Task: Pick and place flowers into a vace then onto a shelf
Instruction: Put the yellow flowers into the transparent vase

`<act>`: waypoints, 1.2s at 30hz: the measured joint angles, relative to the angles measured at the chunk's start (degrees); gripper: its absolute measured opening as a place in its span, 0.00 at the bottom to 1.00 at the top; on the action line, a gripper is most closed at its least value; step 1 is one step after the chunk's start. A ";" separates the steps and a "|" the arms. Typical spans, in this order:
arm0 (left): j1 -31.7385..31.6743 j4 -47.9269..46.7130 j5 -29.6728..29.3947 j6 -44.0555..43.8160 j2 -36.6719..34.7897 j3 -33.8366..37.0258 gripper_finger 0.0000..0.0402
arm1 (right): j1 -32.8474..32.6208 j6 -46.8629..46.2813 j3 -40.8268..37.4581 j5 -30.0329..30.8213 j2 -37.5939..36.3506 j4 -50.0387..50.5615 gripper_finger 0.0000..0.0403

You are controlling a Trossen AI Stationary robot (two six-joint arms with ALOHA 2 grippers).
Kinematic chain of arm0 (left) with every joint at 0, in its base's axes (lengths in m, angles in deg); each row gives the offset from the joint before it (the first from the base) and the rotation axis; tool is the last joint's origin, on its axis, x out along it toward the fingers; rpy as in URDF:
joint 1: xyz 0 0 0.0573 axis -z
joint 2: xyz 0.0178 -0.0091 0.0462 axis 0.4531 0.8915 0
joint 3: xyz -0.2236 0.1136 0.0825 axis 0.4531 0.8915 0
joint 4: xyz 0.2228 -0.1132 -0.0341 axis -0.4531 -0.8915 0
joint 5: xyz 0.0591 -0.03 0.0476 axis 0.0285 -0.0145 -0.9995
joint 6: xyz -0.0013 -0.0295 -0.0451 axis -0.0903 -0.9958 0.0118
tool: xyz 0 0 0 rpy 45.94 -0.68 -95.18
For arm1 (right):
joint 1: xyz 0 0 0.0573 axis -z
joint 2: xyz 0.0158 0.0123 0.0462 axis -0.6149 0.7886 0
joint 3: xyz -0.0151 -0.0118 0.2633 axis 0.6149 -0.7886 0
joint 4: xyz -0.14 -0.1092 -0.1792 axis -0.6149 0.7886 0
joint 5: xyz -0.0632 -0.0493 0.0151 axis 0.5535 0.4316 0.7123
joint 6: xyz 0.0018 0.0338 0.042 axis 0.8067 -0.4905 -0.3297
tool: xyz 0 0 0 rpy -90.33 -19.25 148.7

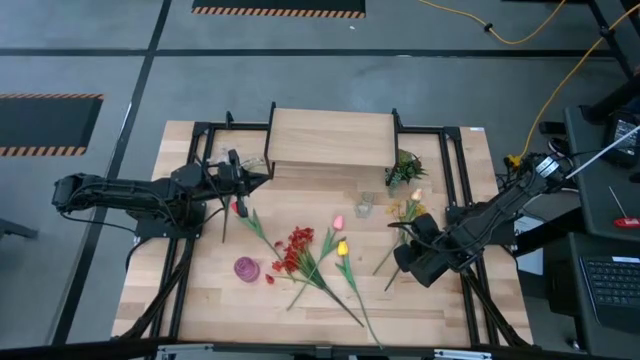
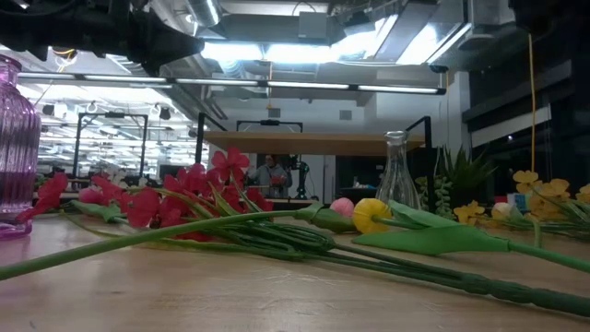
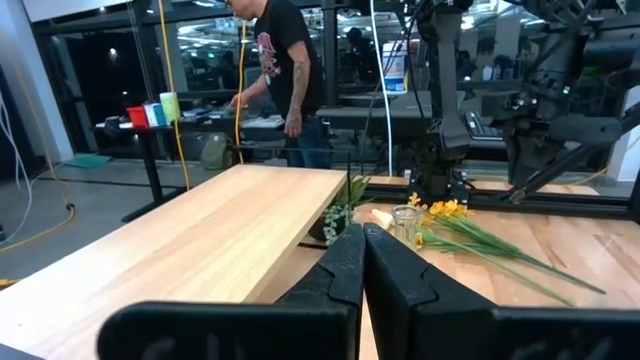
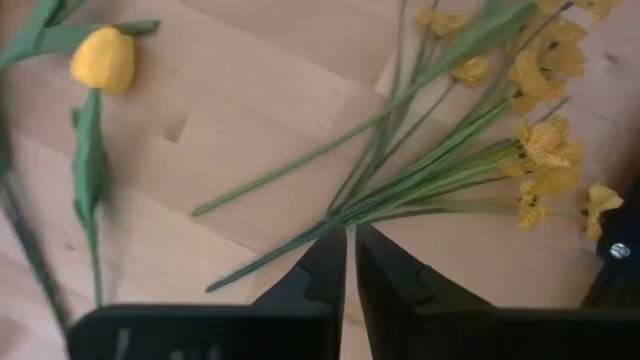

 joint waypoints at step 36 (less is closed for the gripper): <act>0.02 -2.67 -0.01 1.34 0.02 0.00 0.01 | -1.60 -18.25 -0.68 -2.88 11.06 0.19 0.46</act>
